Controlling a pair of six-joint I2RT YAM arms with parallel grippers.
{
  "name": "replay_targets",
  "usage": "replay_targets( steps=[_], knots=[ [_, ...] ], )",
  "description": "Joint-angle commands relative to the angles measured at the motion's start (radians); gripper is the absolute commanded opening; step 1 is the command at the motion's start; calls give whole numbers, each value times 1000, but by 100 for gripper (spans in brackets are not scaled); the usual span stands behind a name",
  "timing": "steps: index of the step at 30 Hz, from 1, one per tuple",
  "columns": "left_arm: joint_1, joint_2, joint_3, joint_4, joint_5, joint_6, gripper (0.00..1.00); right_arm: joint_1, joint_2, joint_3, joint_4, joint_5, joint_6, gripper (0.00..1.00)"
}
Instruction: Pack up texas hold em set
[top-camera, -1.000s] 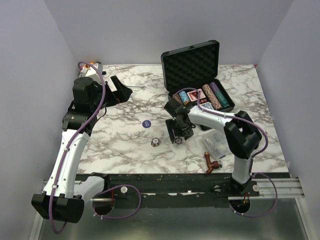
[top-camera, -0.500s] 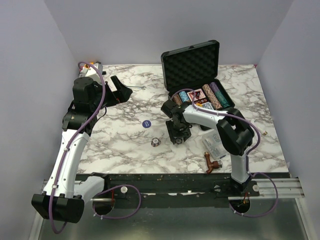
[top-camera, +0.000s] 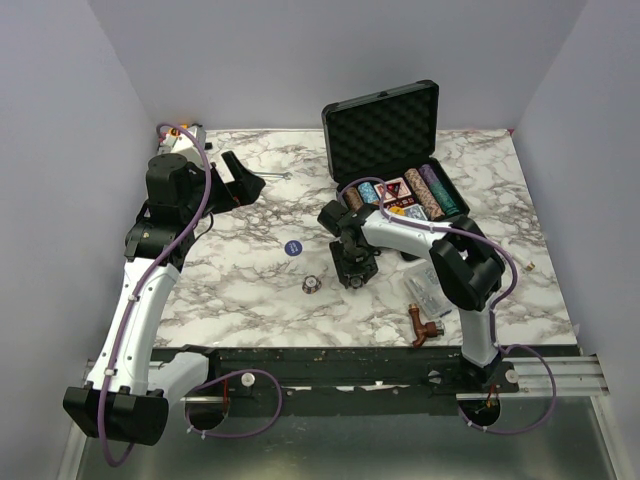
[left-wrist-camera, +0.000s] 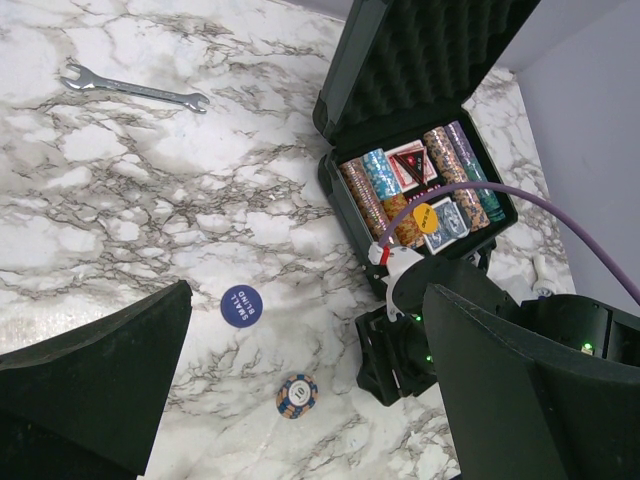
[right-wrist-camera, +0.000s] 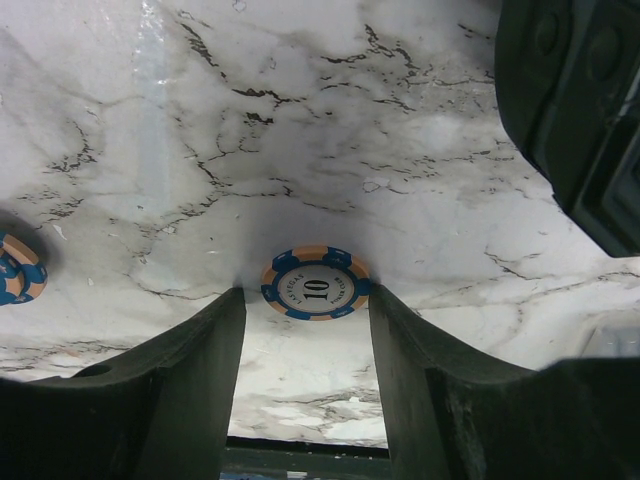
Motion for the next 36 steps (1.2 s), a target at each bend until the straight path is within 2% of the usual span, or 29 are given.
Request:
replay_targets(
  steps=[1, 5, 12, 19, 24, 30, 36],
  knots=[
    [-6, 2, 13, 11, 19, 0, 99, 11, 85, -43, 85, 32, -10, 55],
    [-5, 4, 13, 12, 18, 0, 99, 12, 107, -28, 79, 20, -31, 58],
    [-5, 2, 13, 11, 17, 2, 99, 12, 120, -26, 94, -13, -60, 58],
    [-6, -1, 13, 10, 13, 4, 99, 11, 116, -36, 110, -17, -101, 40],
    [-6, -1, 13, 11, 12, 4, 99, 12, 75, -24, 97, -24, -126, 17],
    [-6, 3, 12, 11, 12, 3, 99, 28, -15, 12, 120, -43, -143, 1],
    [-5, 1, 13, 10, 5, 5, 98, 62, -33, 72, 102, -100, -137, 1]
  ],
)
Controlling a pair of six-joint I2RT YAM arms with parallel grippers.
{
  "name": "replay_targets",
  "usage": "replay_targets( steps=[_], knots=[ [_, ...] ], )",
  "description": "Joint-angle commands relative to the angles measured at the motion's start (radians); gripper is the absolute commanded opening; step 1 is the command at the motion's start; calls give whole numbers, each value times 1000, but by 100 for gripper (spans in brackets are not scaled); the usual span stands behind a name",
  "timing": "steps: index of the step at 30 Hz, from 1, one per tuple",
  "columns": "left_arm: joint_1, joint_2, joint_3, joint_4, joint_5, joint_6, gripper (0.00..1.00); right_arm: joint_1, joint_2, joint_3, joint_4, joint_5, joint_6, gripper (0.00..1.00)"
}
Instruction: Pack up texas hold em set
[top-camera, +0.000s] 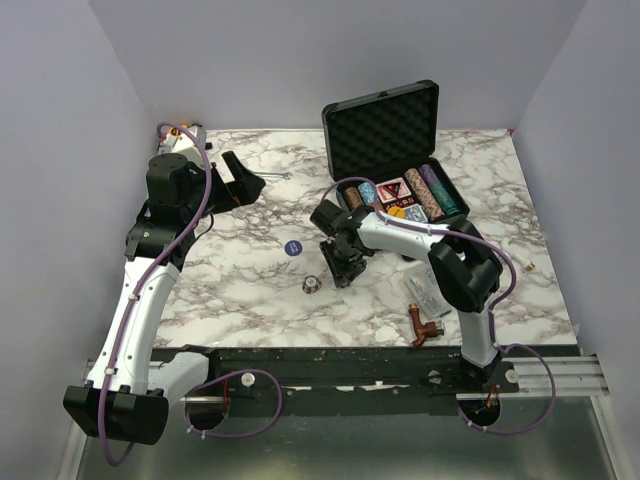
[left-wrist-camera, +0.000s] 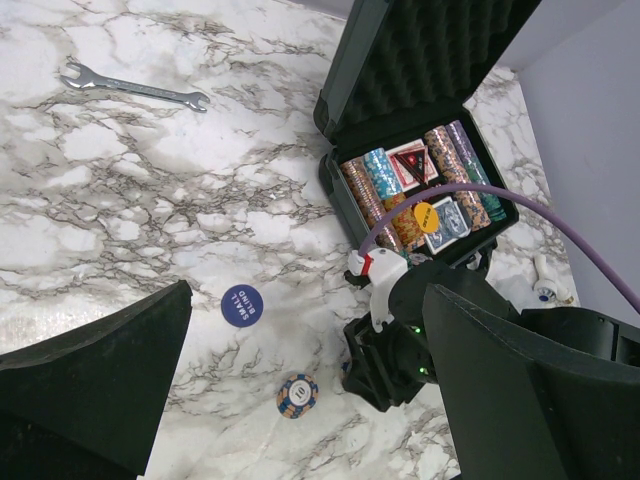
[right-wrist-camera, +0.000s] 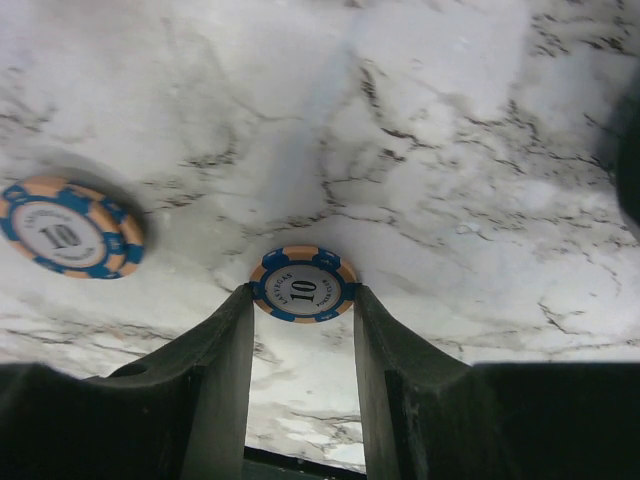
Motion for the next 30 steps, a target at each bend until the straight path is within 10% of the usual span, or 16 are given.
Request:
replay_targets(
  steps=[1, 30],
  knots=[
    [-5, -3, 13, 10, 5, 5, 99, 44, -25, 67, 26, -51, -4, 1],
    [-5, -6, 14, 8, 6, 5, 99, 124, 155, 312, -71, -72, -20, 31]
  ],
)
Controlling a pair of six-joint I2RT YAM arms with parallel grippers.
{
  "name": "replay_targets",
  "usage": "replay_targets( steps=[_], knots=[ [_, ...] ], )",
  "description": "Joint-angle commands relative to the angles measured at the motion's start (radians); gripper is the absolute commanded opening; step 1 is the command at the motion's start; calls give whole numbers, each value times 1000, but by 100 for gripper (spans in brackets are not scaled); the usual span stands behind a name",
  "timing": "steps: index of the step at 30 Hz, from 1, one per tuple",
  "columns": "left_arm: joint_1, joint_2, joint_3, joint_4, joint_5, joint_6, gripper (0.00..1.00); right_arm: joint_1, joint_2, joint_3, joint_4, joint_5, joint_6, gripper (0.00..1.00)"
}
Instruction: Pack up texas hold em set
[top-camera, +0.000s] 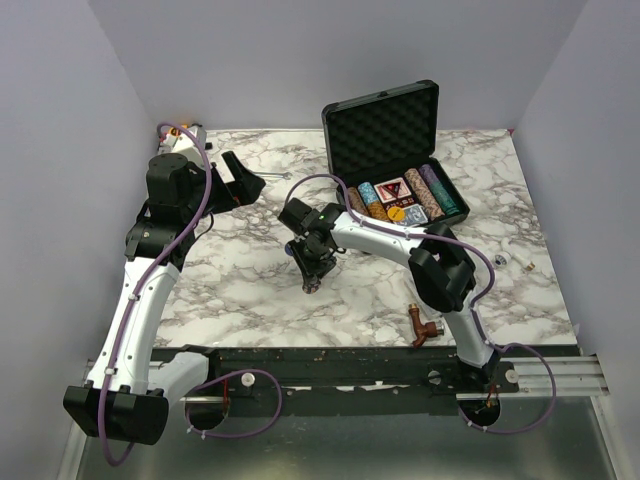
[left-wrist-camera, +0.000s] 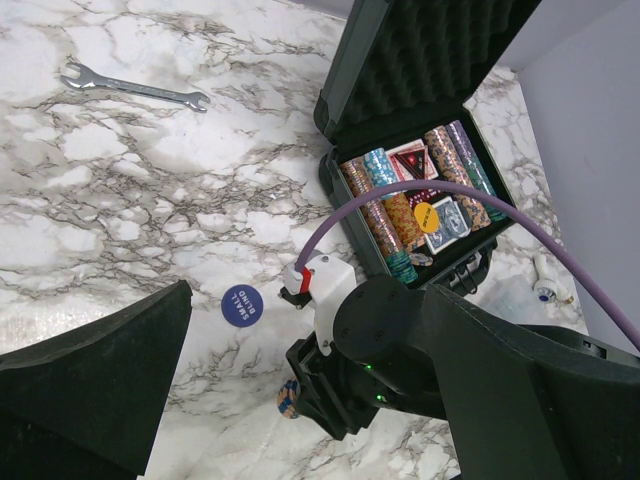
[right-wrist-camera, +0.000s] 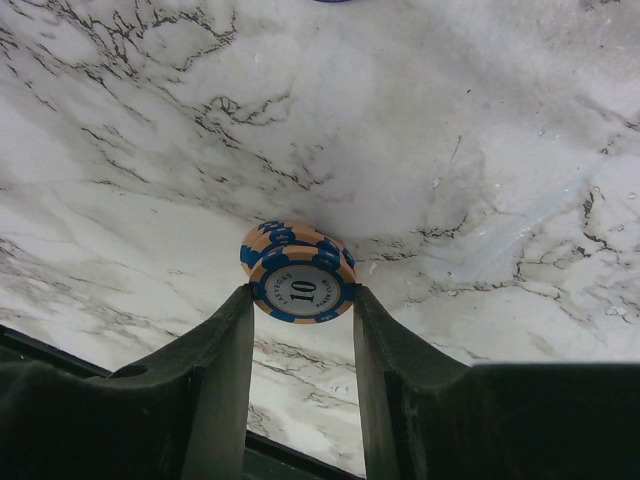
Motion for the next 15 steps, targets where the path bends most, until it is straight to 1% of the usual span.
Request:
replay_targets(
  steps=[1, 3, 6, 11, 13, 15],
  knots=[
    [-5, -5, 14, 8, 7, 6, 99, 8, 19, 27, -11, -16, -12, 32],
    [-5, -5, 13, 10, 7, 6, 99, 8, 22, 28, -7, -28, -13, 36],
    [-5, -4, 13, 10, 2, 6, 99, 8, 21, 25, 0, -31, -3, 46],
    [-4, -4, 9, 13, 2, 9, 98, 7, -52, -28, 65, -4, 32, 65],
    [-6, 0, 7, 16, 3, 8, 99, 0, -86, -61, 107, -21, 34, 68],
    [-7, 8, 8, 13, 4, 10, 98, -18, -110, -77, 112, -10, 46, 69]
  ],
)
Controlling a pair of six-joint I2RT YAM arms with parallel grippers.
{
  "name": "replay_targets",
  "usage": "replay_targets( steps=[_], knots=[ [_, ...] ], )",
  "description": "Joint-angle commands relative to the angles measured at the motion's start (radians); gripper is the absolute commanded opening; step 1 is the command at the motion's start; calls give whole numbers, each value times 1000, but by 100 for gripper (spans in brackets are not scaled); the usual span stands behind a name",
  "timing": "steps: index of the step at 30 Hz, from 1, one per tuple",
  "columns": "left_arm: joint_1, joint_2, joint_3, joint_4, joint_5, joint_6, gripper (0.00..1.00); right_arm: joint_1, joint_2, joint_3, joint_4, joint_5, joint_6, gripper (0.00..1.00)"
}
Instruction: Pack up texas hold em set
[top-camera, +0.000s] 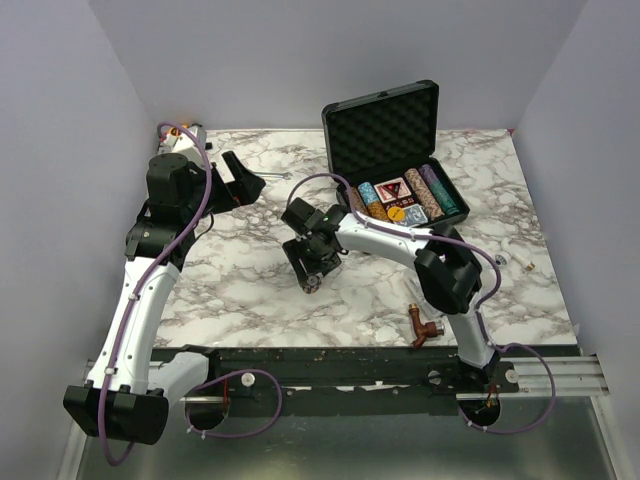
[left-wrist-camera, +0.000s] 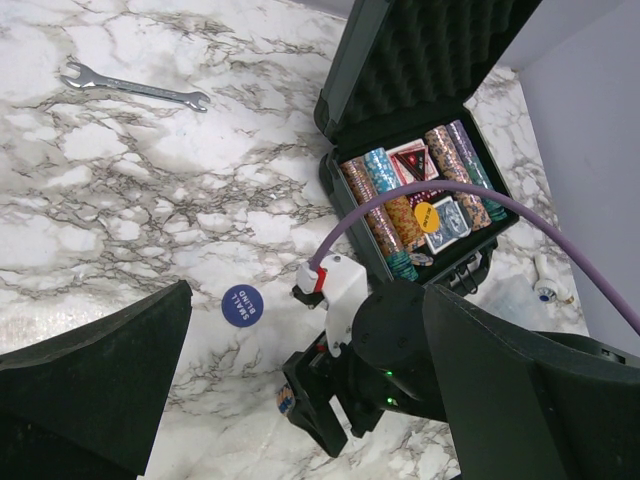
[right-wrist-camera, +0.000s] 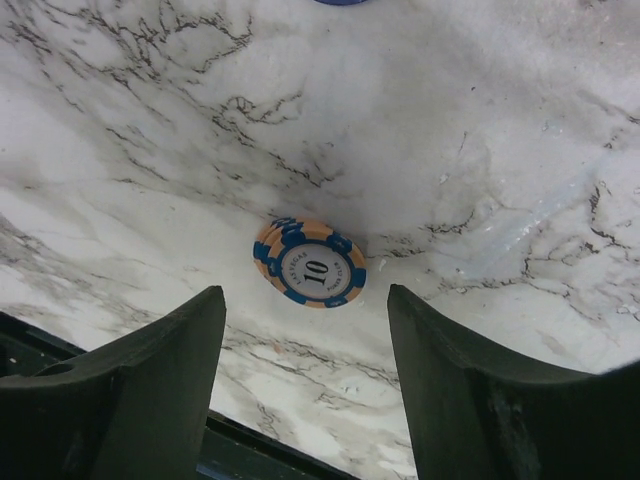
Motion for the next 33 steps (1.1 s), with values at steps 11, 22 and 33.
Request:
replay_targets(
  steps=[11, 22, 33],
  knots=[
    [-34, -18, -176, -41, 65, -95, 98, -281, -481, -473, 276, 96, 72, 75],
    [-464, 179, -347, -184, -255, -500, 98, -475, -701, -696, 425, 53, 44, 77],
    [-521, 484, -276, -98, -150, -741, 99, -477, -818, -748, 453, 28, 37, 77]
  ],
)
